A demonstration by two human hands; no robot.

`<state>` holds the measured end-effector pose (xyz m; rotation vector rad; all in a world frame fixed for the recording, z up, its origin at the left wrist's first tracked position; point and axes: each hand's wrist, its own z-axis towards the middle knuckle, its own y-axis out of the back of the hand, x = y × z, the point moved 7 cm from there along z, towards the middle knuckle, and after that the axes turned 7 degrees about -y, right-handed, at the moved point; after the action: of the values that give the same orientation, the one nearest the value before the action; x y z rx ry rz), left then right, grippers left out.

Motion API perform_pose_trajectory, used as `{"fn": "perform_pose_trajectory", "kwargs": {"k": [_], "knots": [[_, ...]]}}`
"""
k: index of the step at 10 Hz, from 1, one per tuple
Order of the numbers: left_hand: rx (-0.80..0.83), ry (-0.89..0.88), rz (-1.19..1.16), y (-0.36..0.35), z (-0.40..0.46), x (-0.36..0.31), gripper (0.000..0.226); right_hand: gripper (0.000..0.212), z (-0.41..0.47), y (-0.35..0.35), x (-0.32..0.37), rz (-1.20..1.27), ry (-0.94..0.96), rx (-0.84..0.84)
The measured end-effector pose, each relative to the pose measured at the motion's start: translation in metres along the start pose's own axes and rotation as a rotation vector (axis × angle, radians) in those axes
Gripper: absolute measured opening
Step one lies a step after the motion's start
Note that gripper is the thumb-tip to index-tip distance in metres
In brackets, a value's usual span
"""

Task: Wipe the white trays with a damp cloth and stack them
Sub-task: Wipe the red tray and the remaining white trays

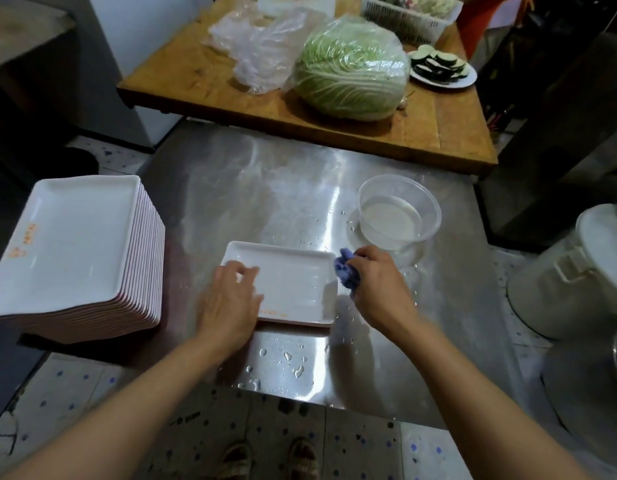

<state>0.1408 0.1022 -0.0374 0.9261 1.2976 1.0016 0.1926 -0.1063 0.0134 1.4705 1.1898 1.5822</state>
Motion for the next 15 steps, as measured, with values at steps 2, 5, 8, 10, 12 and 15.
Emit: {"fn": "perform_pose_trajectory", "kwargs": {"k": [2, 5, 8, 10, 12, 15], "knots": [[0.295, -0.307, 0.221, -0.023, -0.008, -0.051, 0.020, 0.029, -0.009, 0.009, -0.020, 0.093, -0.093, -0.020], [0.093, -0.408, 0.269, -0.014, -0.004, -0.066, 0.036, 0.013, -0.029, 0.009, -0.029, 0.157, -0.072, -0.091], [-0.141, -0.305, -0.087, 0.055, 0.025, -0.063, 0.006, 0.028, -0.032, 0.051, -0.021, 0.686, -0.265, -0.171], [-0.197, -0.105, -0.505, 0.103, 0.038, -0.055, 0.009, 0.025, -0.039, 0.104, 0.005, 0.859, -0.172, -0.376], [-0.143, 0.211, -1.219, 0.128, 0.026, -0.053, 0.019, 0.019, -0.043, 0.151, 0.037, 0.741, 0.008, -0.532], [-0.196, 0.156, -1.443, 0.162, 0.011, -0.081, 0.018, 0.049, -0.038, 0.169, 0.135, 0.314, 0.362, -0.591]]}}
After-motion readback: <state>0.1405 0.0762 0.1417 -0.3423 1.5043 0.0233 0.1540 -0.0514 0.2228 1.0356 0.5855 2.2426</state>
